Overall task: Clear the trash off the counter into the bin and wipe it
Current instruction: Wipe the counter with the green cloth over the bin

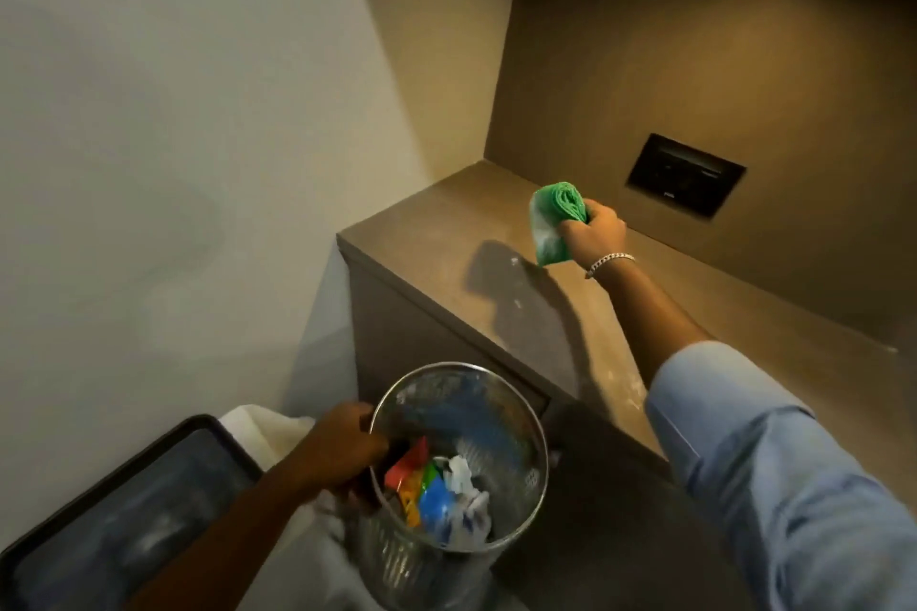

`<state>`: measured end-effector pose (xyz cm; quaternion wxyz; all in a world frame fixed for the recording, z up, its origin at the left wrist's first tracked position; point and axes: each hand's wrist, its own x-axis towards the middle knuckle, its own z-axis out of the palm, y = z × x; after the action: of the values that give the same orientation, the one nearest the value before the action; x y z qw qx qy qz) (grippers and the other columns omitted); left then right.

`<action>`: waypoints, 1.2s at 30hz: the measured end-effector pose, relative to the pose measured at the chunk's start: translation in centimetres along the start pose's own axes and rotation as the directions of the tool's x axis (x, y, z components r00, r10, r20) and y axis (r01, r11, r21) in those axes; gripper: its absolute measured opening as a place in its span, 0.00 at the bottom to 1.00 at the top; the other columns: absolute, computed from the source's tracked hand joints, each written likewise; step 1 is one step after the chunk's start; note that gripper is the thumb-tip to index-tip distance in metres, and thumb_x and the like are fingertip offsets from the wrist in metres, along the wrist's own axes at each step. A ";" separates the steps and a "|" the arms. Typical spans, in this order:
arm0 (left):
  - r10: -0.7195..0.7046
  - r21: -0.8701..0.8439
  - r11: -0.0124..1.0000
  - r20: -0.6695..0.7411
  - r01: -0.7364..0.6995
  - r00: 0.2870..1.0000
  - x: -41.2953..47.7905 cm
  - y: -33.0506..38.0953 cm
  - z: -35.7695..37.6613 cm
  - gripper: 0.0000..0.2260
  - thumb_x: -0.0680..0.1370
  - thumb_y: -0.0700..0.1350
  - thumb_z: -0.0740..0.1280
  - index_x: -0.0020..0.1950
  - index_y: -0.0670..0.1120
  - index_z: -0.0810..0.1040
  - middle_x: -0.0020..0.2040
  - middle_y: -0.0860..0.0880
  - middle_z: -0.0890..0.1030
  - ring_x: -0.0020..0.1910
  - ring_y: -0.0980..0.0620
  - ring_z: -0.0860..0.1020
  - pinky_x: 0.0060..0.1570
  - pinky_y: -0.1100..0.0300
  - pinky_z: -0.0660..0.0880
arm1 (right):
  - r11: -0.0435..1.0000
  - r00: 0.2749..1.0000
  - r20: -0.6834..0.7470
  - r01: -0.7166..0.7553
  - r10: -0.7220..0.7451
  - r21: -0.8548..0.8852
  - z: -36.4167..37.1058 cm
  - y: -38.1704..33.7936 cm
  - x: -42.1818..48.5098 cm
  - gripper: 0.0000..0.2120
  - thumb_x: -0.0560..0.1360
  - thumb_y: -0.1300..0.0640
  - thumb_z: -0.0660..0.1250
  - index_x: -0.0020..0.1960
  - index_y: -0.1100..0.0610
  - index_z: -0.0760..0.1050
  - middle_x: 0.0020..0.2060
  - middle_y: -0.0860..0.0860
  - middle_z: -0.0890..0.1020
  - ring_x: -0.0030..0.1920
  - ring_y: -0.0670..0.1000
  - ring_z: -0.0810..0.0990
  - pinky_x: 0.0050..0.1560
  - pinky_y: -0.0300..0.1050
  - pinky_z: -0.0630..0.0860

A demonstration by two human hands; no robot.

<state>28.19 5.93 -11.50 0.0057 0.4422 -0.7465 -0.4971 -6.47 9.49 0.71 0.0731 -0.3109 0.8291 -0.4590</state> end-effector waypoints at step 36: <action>-0.063 -0.289 0.954 0.051 0.075 0.997 -4.7 1.5 4.0 0.05 0.73 0.40 0.69 0.47 0.42 0.79 0.32 0.39 0.85 0.24 0.41 0.83 0.20 0.61 0.76 | 0.762 0.703 0.679 0.554 -0.211 -0.336 -1.0 2.9 -23.8 0.23 0.67 0.65 0.68 0.59 0.49 0.78 0.59 0.51 0.81 0.60 0.54 0.77 0.64 0.49 0.73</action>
<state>28.31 12.20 -10.35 0.0378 0.4519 -0.6495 -0.6103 10.70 25.19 -4.97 0.1457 -0.6200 0.7646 -0.0993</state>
